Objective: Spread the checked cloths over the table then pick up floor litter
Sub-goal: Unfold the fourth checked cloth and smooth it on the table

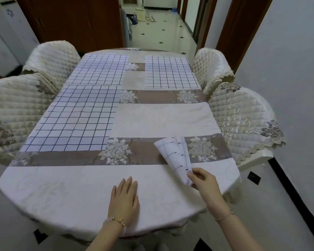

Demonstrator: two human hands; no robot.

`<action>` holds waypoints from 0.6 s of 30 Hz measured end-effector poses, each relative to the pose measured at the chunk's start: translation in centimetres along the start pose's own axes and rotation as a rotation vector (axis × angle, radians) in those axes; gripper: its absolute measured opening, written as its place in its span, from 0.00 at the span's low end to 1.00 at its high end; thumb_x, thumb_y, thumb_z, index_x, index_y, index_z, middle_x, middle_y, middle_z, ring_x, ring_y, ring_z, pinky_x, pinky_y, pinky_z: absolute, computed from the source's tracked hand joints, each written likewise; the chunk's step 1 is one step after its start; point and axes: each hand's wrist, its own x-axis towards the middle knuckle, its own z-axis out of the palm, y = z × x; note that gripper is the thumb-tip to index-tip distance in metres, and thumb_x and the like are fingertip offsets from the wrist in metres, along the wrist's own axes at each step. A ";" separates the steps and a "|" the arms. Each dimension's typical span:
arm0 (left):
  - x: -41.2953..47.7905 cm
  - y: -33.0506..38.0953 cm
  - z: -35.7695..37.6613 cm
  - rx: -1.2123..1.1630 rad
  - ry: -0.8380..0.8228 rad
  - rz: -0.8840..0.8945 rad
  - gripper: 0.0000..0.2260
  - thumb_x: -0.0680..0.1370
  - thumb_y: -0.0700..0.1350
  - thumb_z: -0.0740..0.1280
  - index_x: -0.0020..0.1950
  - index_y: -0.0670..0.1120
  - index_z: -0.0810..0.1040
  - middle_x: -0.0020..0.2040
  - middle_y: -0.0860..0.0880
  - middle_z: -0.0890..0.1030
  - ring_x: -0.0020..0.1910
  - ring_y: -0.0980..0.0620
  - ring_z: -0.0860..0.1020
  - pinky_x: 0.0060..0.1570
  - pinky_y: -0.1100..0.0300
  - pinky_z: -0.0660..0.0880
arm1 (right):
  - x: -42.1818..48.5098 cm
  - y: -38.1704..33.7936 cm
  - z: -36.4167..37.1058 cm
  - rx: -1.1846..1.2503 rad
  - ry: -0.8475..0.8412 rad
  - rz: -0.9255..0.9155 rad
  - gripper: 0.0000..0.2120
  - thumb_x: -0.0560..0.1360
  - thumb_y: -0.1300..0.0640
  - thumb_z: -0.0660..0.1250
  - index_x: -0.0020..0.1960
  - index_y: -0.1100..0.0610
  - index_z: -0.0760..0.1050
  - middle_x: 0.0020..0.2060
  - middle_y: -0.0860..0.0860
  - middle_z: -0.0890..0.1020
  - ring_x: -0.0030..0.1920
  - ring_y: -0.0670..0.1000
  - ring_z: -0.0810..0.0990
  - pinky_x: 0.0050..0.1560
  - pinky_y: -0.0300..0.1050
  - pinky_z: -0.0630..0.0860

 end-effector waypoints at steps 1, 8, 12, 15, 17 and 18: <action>0.1 0.6 -0.6 -0.090 0.011 0.005 0.28 0.72 0.56 0.49 0.68 0.48 0.71 0.71 0.50 0.70 0.70 0.48 0.68 0.70 0.52 0.61 | -0.5 -0.2 0.3 0.018 -0.014 0.006 0.03 0.74 0.63 0.67 0.45 0.63 0.79 0.35 0.54 0.79 0.37 0.47 0.76 0.37 0.34 0.77; -1.5 8.6 -7.1 -1.007 0.010 0.012 0.28 0.68 0.59 0.68 0.66 0.54 0.68 0.63 0.62 0.72 0.61 0.65 0.71 0.57 0.69 0.68 | -2.3 -1.5 2.8 0.155 -0.152 0.039 0.05 0.75 0.60 0.68 0.47 0.60 0.82 0.44 0.58 0.84 0.47 0.55 0.82 0.54 0.52 0.79; -1.6 9.9 -8.0 -1.220 -0.045 -0.064 0.23 0.71 0.50 0.71 0.65 0.52 0.72 0.62 0.56 0.76 0.61 0.60 0.75 0.60 0.60 0.75 | -2.8 -2.2 4.0 0.201 -0.241 0.021 0.08 0.76 0.61 0.65 0.49 0.60 0.83 0.45 0.57 0.85 0.50 0.56 0.84 0.54 0.50 0.80; -1.7 9.6 -8.2 -1.257 0.009 -0.073 0.15 0.75 0.44 0.69 0.61 0.51 0.76 0.57 0.53 0.81 0.56 0.57 0.79 0.56 0.60 0.77 | -2.8 -2.6 4.7 0.233 -0.302 0.043 0.10 0.77 0.61 0.63 0.52 0.61 0.82 0.46 0.56 0.86 0.49 0.53 0.84 0.51 0.46 0.81; -1.8 8.9 -8.4 -1.264 0.089 -0.123 0.08 0.76 0.42 0.67 0.53 0.53 0.80 0.50 0.52 0.84 0.51 0.55 0.81 0.53 0.55 0.79 | -2.7 -2.7 5.1 0.232 -0.318 0.047 0.10 0.77 0.61 0.63 0.52 0.61 0.82 0.46 0.55 0.86 0.49 0.53 0.84 0.48 0.44 0.81; -1.8 8.4 -8.4 -1.260 0.137 -0.169 0.06 0.76 0.43 0.66 0.48 0.52 0.81 0.46 0.51 0.84 0.48 0.52 0.81 0.51 0.50 0.79 | -2.6 -2.7 5.2 0.230 -0.324 0.046 0.10 0.78 0.61 0.63 0.51 0.62 0.82 0.46 0.55 0.86 0.48 0.52 0.84 0.47 0.43 0.81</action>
